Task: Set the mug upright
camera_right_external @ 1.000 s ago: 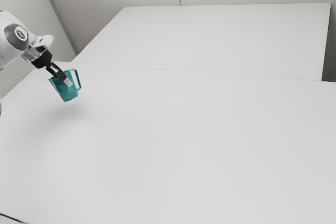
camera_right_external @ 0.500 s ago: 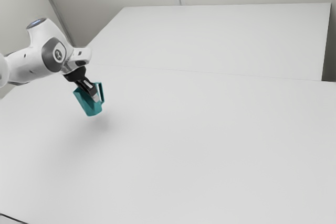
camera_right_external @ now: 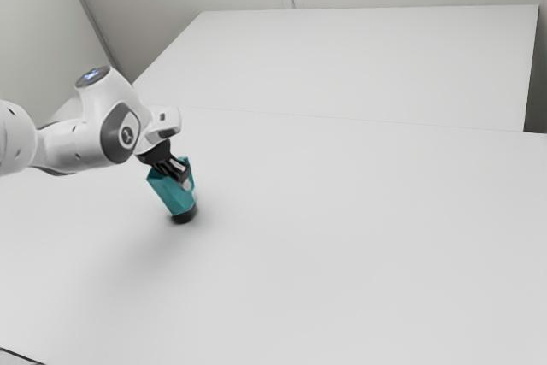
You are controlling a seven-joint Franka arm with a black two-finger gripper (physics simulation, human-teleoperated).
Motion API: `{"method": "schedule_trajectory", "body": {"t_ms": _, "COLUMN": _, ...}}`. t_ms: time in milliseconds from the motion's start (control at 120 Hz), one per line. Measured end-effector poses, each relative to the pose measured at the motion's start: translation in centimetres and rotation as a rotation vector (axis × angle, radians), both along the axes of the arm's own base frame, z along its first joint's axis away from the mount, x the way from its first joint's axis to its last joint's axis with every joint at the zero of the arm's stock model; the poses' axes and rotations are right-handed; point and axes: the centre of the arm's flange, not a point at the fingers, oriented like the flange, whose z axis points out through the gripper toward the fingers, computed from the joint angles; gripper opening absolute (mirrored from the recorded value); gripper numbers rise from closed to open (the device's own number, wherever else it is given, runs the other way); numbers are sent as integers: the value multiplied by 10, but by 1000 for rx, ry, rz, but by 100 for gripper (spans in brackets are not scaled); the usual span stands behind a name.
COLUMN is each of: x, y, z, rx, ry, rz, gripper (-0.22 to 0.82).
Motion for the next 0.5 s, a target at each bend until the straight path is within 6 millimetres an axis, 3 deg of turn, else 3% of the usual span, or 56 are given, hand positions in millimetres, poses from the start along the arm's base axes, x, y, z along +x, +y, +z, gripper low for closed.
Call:
{"method": "schedule_trajectory", "body": {"t_ms": 408, "x": 7, "y": -15, "z": -21, "rx": -12, "ry": 13, "rz": 66, "gripper": -12}}
{"method": "schedule_trajectory", "body": {"t_ms": 442, "x": 7, "y": -15, "z": -22, "rx": -13, "ry": 14, "rz": 69, "gripper": -11}}
{"method": "schedule_trajectory", "body": {"t_ms": 500, "x": 7, "y": -18, "z": -22, "rx": -16, "ry": 13, "rz": 71, "gripper": 0}}
